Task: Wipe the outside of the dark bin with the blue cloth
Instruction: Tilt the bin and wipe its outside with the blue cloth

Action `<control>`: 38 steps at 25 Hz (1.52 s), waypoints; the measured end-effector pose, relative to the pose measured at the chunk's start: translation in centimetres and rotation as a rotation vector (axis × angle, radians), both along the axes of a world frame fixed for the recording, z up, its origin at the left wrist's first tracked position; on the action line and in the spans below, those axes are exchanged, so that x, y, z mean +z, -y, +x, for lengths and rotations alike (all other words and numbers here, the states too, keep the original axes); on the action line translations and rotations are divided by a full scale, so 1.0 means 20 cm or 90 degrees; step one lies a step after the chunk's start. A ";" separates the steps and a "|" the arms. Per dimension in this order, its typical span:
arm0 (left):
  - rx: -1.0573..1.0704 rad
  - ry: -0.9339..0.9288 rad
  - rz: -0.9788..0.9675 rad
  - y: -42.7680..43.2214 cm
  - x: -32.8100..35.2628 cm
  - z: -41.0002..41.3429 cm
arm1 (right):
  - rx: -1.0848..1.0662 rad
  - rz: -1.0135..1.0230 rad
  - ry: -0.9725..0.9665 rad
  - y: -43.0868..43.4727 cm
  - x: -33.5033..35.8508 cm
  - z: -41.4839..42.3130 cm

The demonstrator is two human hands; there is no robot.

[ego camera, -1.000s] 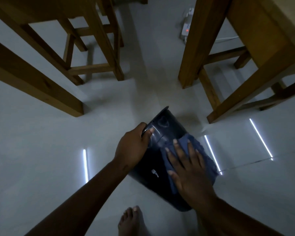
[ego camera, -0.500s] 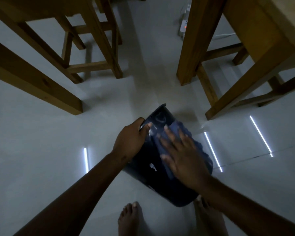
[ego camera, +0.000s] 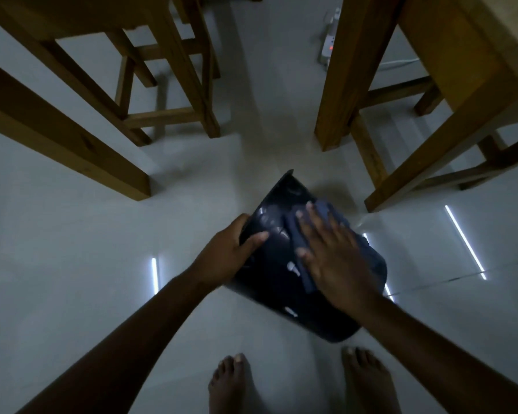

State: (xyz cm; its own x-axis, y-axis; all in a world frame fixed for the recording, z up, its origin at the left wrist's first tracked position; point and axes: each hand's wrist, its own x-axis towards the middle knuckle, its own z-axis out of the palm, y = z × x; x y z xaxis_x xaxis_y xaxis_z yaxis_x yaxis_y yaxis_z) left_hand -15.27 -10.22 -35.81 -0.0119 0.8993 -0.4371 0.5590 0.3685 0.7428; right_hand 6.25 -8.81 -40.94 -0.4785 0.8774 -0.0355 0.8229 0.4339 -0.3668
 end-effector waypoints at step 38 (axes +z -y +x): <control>-0.016 -0.151 0.102 -0.02 0.00 0.04 | -0.004 -0.046 0.021 0.37 0.01 0.01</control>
